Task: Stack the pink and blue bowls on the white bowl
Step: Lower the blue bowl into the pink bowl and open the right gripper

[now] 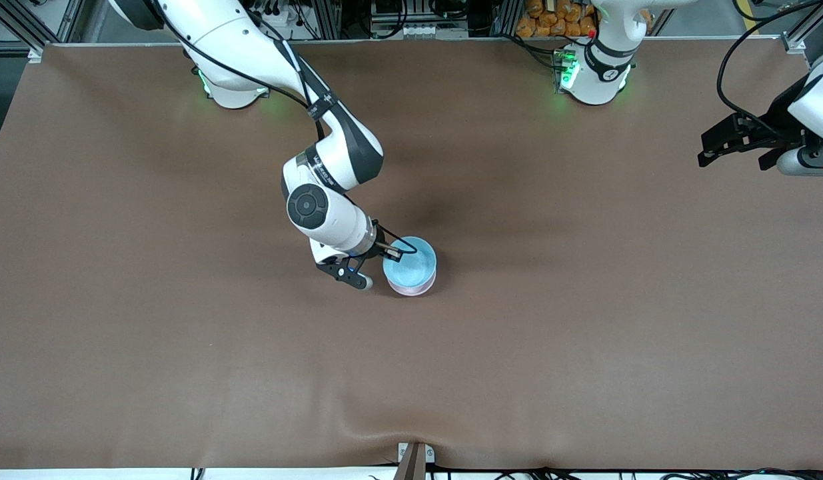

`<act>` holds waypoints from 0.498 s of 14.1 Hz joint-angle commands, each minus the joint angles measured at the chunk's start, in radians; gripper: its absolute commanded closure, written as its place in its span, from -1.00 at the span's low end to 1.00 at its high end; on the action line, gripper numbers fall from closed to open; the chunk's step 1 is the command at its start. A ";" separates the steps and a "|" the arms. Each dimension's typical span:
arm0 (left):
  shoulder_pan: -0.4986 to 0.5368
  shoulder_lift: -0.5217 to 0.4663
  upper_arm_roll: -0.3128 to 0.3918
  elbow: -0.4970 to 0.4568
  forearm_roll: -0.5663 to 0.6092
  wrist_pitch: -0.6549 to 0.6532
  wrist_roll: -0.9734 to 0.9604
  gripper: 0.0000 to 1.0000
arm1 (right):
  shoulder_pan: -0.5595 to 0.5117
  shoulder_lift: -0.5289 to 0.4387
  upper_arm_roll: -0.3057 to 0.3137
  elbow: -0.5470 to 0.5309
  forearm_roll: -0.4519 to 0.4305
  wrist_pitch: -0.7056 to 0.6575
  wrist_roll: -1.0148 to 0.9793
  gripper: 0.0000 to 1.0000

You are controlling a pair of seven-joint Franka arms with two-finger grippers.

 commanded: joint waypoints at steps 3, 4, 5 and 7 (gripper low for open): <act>-0.006 -0.011 0.004 -0.005 0.010 0.013 0.002 -1.00 | 0.032 0.038 -0.015 0.022 0.002 0.039 0.018 1.00; -0.004 -0.010 0.004 -0.004 0.010 0.012 -0.003 -1.00 | 0.038 0.040 -0.015 0.022 0.002 0.040 0.018 1.00; -0.004 -0.008 0.003 -0.002 0.010 0.012 -0.008 -1.00 | 0.039 0.041 -0.015 0.022 0.000 0.041 0.018 1.00; -0.003 -0.005 0.003 0.000 0.008 0.010 -0.017 -1.00 | 0.038 0.046 -0.018 0.019 -0.016 0.041 0.017 1.00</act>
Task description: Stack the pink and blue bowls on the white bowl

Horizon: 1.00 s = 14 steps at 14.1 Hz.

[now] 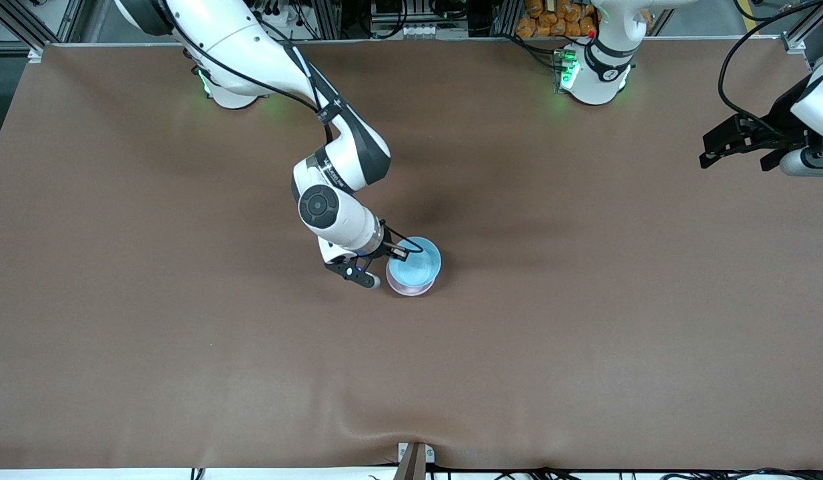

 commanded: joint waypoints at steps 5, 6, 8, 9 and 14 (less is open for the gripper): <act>0.007 -0.002 0.007 -0.001 0.005 0.002 -0.009 -1.00 | 0.015 0.020 -0.017 0.014 -0.026 0.003 0.016 0.82; 0.007 -0.002 0.007 -0.001 0.005 0.002 -0.008 -1.00 | 0.015 0.020 -0.017 0.014 -0.032 0.002 0.014 -0.09; 0.010 -0.004 0.007 -0.001 0.000 0.002 -0.022 -1.00 | 0.007 0.012 -0.016 0.014 -0.031 -0.009 0.019 -1.00; 0.008 -0.005 0.006 -0.001 0.003 0.002 -0.054 -1.00 | 0.000 0.009 -0.017 0.014 -0.031 -0.013 0.017 -1.00; 0.019 -0.005 0.007 0.007 0.010 0.002 -0.057 -1.00 | -0.154 -0.130 -0.020 0.002 -0.034 -0.176 -0.107 -1.00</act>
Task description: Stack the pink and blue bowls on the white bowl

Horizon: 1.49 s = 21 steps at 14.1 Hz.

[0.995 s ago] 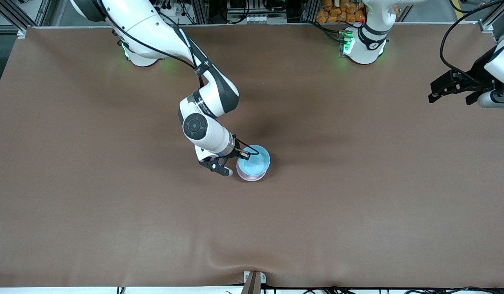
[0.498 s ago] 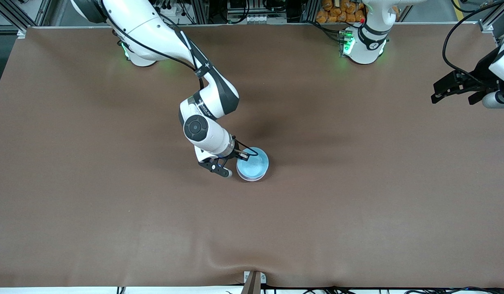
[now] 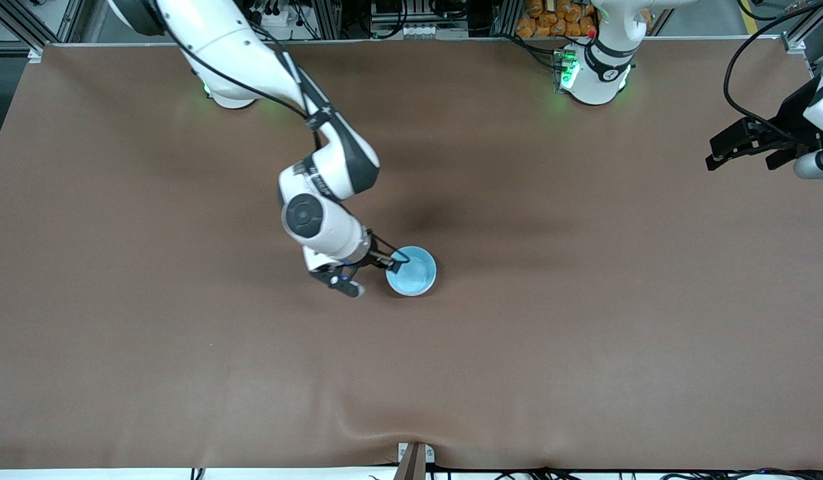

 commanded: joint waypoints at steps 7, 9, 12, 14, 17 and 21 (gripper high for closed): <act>-0.002 -0.003 -0.012 0.007 0.022 0.002 -0.021 -1.00 | -0.239 -0.341 -0.040 -0.208 -0.232 -0.192 -0.338 -1.00; 0.002 -0.003 -0.017 0.004 0.045 0.001 -0.019 -1.00 | -0.322 -0.387 -0.040 -0.208 -0.230 -0.270 -0.472 -1.00; 0.002 -0.004 -0.017 0.005 0.045 -0.007 -0.021 -1.00 | -0.436 -0.460 -0.039 -0.208 -0.230 -0.356 -0.651 -1.00; 0.004 -0.003 -0.018 0.005 0.045 -0.007 -0.017 -1.00 | -0.477 -0.522 -0.040 -0.206 -0.232 -0.428 -0.719 -1.00; 0.002 -0.003 -0.018 0.007 0.045 -0.007 -0.017 -1.00 | -0.523 -0.611 -0.045 -0.205 -0.248 -0.513 -0.817 -1.00; -0.004 -0.001 -0.018 0.007 0.043 -0.007 -0.016 -1.00 | -0.537 -0.661 -0.081 -0.173 -0.296 -0.609 -0.911 -1.00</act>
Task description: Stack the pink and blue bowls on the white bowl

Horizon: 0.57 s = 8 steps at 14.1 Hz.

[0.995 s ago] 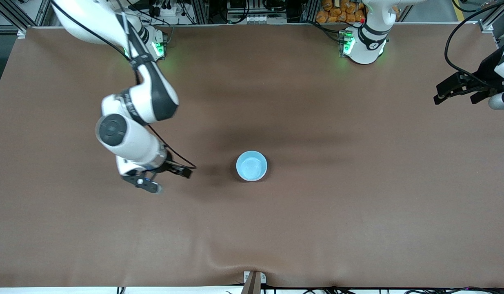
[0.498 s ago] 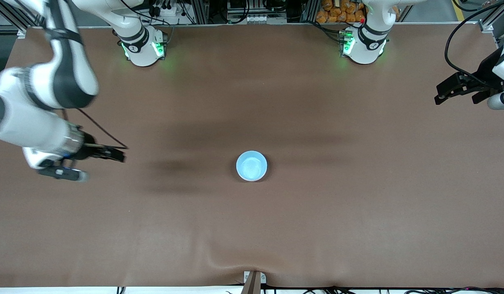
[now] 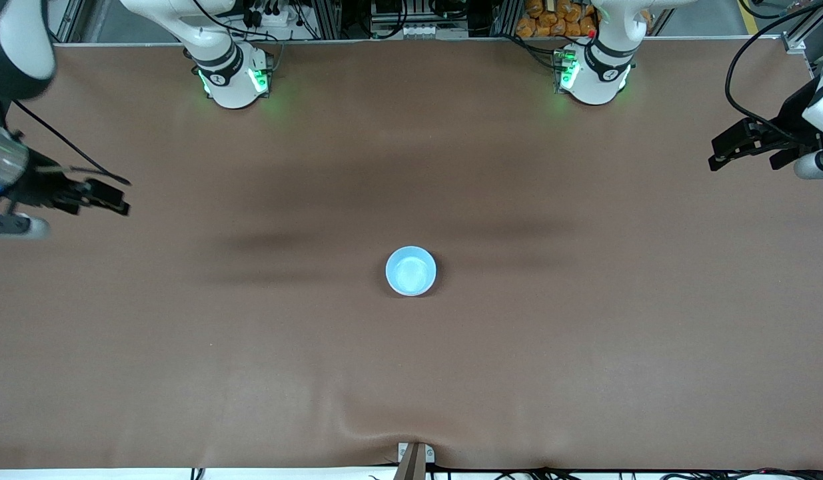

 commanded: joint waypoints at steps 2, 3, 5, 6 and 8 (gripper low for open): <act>-0.002 -0.002 -0.006 0.005 0.013 -0.007 -0.015 -1.00 | -0.011 -0.029 -0.006 0.045 -0.029 -0.090 -0.060 -1.00; -0.002 0.000 -0.006 0.005 0.013 -0.007 -0.015 -1.00 | -0.009 -0.029 -0.006 0.059 -0.038 -0.110 -0.062 -1.00; 0.000 0.000 -0.006 0.005 0.011 -0.007 -0.017 -1.00 | -0.006 -0.029 -0.014 0.081 -0.049 -0.161 -0.065 -1.00; 0.000 0.000 -0.006 0.005 0.010 -0.007 -0.017 -1.00 | -0.006 -0.029 -0.023 0.093 -0.050 -0.171 -0.065 -1.00; -0.002 0.002 -0.006 0.005 0.007 -0.007 -0.017 -1.00 | -0.008 -0.029 -0.031 0.115 -0.050 -0.182 -0.086 -1.00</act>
